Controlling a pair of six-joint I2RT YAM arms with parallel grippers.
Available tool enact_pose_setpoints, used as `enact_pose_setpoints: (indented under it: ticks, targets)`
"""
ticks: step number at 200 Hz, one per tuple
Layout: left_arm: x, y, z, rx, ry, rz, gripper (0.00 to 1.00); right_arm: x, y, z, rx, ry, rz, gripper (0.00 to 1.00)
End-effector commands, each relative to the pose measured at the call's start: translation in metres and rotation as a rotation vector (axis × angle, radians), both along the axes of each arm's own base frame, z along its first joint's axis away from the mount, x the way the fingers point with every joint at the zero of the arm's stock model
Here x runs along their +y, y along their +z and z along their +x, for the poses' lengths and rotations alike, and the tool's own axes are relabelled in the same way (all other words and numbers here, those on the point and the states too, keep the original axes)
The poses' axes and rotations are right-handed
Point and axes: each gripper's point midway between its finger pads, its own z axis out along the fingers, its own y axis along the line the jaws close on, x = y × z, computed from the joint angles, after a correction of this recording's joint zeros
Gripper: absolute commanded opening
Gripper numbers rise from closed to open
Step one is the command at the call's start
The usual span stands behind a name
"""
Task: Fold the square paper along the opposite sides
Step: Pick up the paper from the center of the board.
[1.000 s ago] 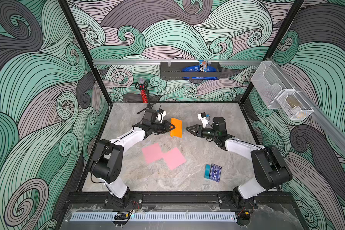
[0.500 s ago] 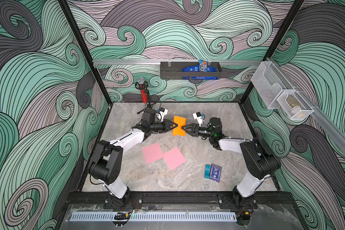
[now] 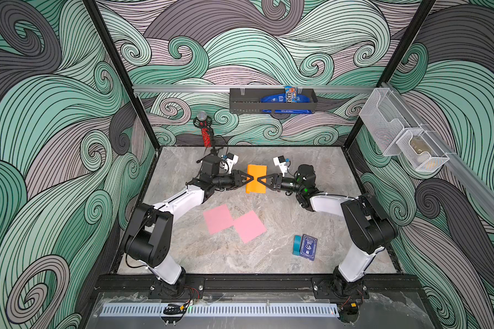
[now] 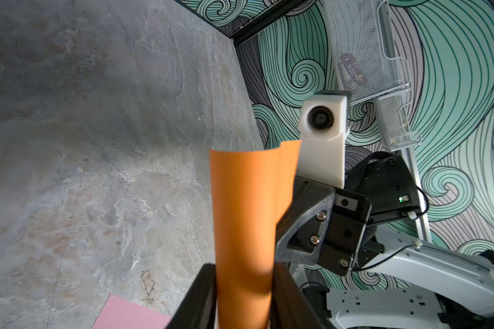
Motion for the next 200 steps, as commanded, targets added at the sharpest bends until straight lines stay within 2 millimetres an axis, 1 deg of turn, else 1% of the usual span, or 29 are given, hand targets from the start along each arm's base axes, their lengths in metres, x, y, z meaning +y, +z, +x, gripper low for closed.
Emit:
enact_pose_setpoints:
  ticks: [1, 29, 48, 75, 97, 120, 148, 165, 200]
  targets:
    - [0.011, 0.018, 0.002, -0.057, 0.01, -0.006, 0.56, -0.004, 0.019, 0.0, -0.073, -0.002, -0.031, 0.0]
    - [0.025, 0.028, 0.004, -0.086, 0.032, -0.021, 0.66, -0.006, 0.032, -0.009, -0.112, 0.019, -0.055, 0.0]
    - [0.029, 0.034, 0.001, -0.101, 0.029, -0.042, 0.7, -0.003, 0.04, -0.018, -0.121, 0.054, -0.048, 0.0]
    - [0.027, 0.041, -0.009, -0.117, -0.007, -0.093, 0.72, 0.003, 0.045, -0.03, -0.125, 0.088, -0.048, 0.0]
    - [0.026, 0.045, -0.015, -0.13, -0.029, -0.123, 0.74, 0.005, 0.045, -0.032, -0.125, 0.093, -0.047, 0.0]
    - [0.025, 0.046, -0.018, -0.137, -0.039, -0.132, 0.74, 0.005, 0.04, -0.031, -0.114, 0.097, -0.061, 0.0]
    - [0.026, 0.052, -0.021, -0.152, -0.043, -0.147, 0.67, 0.006, 0.029, -0.029, -0.092, 0.109, -0.104, 0.0]
    - [0.026, 0.052, -0.02, -0.15, -0.036, -0.144, 0.59, 0.004, 0.028, -0.03, -0.085, 0.114, -0.106, 0.0]
    - [0.028, 0.05, -0.02, -0.15, -0.028, -0.137, 0.45, 0.0, 0.026, -0.03, -0.083, 0.109, -0.123, 0.0]
